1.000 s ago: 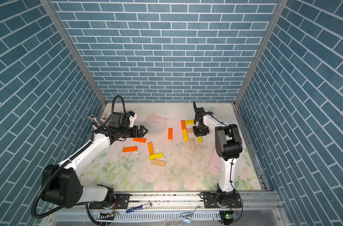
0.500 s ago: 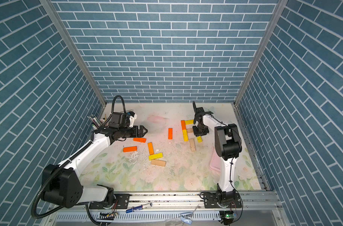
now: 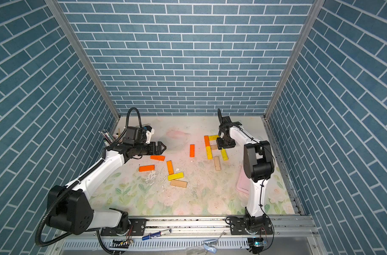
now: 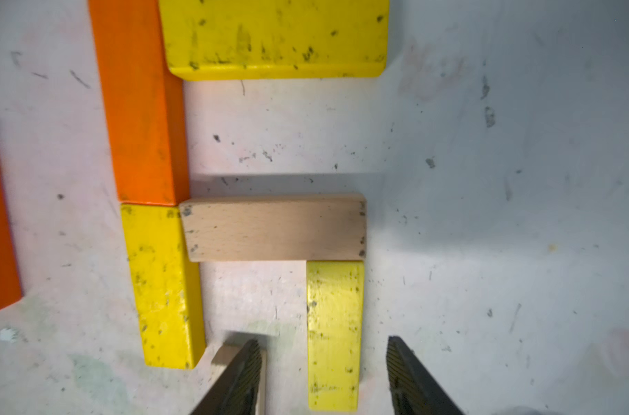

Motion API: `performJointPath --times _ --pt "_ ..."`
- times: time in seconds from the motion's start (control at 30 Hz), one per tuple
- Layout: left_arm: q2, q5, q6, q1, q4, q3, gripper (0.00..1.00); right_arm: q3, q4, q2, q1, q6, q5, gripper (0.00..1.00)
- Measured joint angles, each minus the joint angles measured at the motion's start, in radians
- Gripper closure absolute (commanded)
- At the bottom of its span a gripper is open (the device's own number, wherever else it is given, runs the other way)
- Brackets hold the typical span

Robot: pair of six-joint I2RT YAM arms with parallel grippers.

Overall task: Assemble the number 6 with building blocks
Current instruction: Assemble the building block at the center of the board.

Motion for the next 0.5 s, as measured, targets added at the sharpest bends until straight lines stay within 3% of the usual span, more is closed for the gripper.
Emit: performJointPath --times 0.3,0.5 --pt "-0.004 0.002 -0.005 0.000 0.000 0.000 0.01 -0.224 0.037 -0.264 0.063 0.089 0.044 0.43" --pt "-0.010 0.012 -0.018 0.000 0.003 0.000 0.01 -0.392 0.077 -0.302 0.146 0.158 0.042 0.43"
